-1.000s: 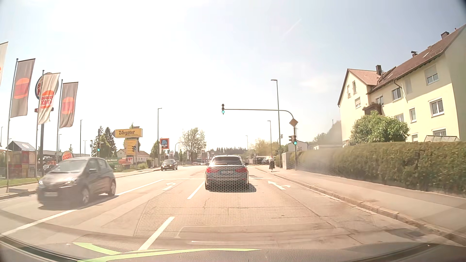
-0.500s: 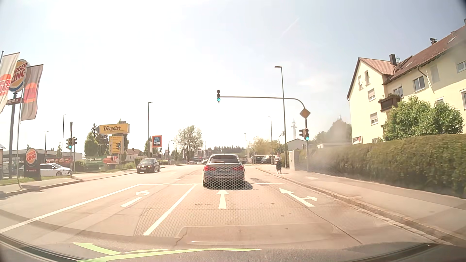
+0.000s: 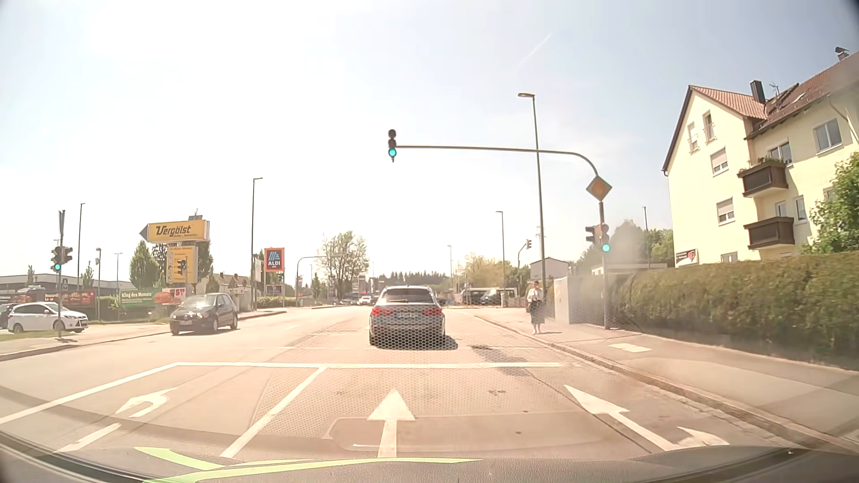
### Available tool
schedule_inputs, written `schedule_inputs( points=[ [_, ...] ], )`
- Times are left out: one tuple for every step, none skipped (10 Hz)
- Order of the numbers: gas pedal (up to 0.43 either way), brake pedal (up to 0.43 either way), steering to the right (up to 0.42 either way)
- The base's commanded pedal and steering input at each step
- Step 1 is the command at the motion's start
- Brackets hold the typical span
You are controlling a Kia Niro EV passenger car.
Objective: Follow the waypoints while adhering to traffic rules and regulations
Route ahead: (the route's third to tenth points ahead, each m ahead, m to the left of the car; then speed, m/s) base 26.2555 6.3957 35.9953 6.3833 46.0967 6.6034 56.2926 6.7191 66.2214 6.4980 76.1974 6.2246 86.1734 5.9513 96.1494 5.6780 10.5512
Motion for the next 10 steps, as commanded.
schedule_inputs(
  points=[
    [0.197, 0.000, 0.004],
    [0.197, 0.000, 0.004],
    [0.197, 0.000, 0.002],
    [0.197, 0.000, 0.001],
    [0.197, 0.000, 0.001],
    [0.197, 0.000, 0.000],
    [0.197, 0.000, 0.000],
    [0.197, 0.000, 0.000],
    [0.197, 0.000, -0.001],
    [0.197, 0.000, 0.000]
  ],
)
